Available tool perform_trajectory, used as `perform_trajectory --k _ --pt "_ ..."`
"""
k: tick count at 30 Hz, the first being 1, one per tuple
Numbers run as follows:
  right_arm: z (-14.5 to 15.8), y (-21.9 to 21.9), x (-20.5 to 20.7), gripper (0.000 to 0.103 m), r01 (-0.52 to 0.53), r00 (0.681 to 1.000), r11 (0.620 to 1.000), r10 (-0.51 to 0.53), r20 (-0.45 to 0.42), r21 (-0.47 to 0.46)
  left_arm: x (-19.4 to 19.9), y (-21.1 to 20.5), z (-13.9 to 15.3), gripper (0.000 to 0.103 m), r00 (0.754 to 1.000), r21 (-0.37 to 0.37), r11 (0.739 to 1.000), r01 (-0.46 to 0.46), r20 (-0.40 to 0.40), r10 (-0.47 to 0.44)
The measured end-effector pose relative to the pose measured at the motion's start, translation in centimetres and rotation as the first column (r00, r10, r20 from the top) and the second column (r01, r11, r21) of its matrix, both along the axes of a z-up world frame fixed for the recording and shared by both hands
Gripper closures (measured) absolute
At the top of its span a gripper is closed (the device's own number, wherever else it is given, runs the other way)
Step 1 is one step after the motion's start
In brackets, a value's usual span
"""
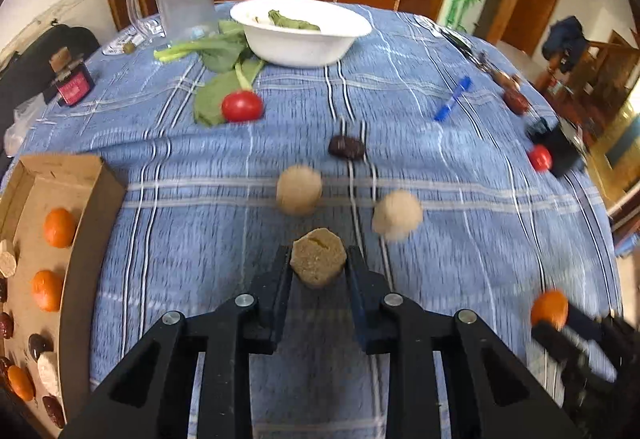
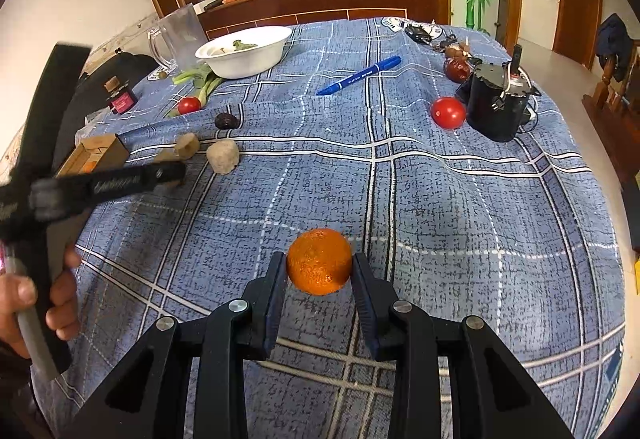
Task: Organize fruits
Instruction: 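Grasp a tangerine with the right tool while the left tool grasps a beige round cake, then carry the tangerine and round cake toward the cardboard tray with both tools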
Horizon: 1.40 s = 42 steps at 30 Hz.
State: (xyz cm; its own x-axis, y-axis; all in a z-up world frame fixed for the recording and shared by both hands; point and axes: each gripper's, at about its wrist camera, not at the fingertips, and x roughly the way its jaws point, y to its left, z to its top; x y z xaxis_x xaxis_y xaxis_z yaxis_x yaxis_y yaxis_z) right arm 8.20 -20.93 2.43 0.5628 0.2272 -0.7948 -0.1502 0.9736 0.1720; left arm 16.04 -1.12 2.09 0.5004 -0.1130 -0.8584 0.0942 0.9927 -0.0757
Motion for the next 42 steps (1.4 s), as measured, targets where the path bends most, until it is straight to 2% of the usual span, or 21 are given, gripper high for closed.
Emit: perform_trajectory --k 4,7,10,13,15,17,25,28,29,30,36,42 --pt "0.2 0.4 -1.2 0.068 0.011 1.0 1.0 -0.011 -0.003 0.004 -2.9 1.4 -0.2 0.077 0.997 -0.013 0.998 0.069 -0.031 -0.069" --pt "0.0 0.8 -2.3 0.068 0.022 1.0 1.0 -0.022 -0.006 0.001 -4.6 1.9 -0.3 0.077 0.993 0.001 0.993 0.115 -0.023 -0.115" --pt "-0.4 0.8 -2.7 0.068 0.044 0.999 0.999 -0.044 -0.023 -0.003 -5.1 2.2 -0.2 0.076 0.992 0.002 0.992 0.123 -0.012 -0.123" --pt "-0.8 0.7 -3.0 0.068 0.066 0.997 0.998 -0.067 -0.036 -0.009 -5.2 2.2 0.1 0.069 0.991 -0.009 0.991 0.136 -0.005 -0.136" --pt "-0.8 0.6 -3.1 0.068 0.078 0.996 0.997 -0.078 -0.035 0.0 -5.4 2.0 0.2 0.057 0.99 0.015 0.99 0.138 0.015 -0.138" --pt "-0.8 0.6 -3.1 0.068 0.083 0.996 0.997 -0.083 -0.035 -0.003 -5.1 2.0 0.0 0.056 0.992 0.027 0.991 0.129 0.012 -0.129" --pt "-1.1 1.6 -3.2 0.067 0.054 0.998 0.996 -0.055 -0.012 -0.064 -4.1 2.2 -1.1 0.057 0.997 0.03 0.996 0.08 -0.008 -0.08" --pt "-1.1 1.7 -3.2 0.068 0.069 0.998 0.995 -0.069 -0.009 -0.072 -4.1 2.3 -1.0 0.065 0.998 0.017 0.998 0.062 -0.007 -0.062" --pt "-1.1 1.8 -3.1 0.068 0.073 0.997 0.994 -0.074 -0.008 -0.079 -4.2 2.4 -1.0 0.076 0.998 -0.003 0.998 0.066 -0.01 -0.066" --pt "-1.1 1.9 -3.2 0.068 0.078 0.997 0.993 -0.079 -0.006 -0.088 -4.2 2.4 -0.9 0.077 0.997 -0.022 0.997 0.075 -0.017 -0.075" --pt "-0.1 2.0 -4.1 0.068 0.094 0.996 0.994 -0.094 -0.007 -0.052 -6.0 3.2 -0.5 0.077 0.993 -0.055 0.993 0.102 -0.055 -0.105" --pt "1.0 2.7 -6.7 0.068 0.096 0.995 0.995 -0.096 0.0 0.0 -10.3 4.0 0.3 0.077 0.991 -0.057 0.991 0.121 -0.052 -0.124"
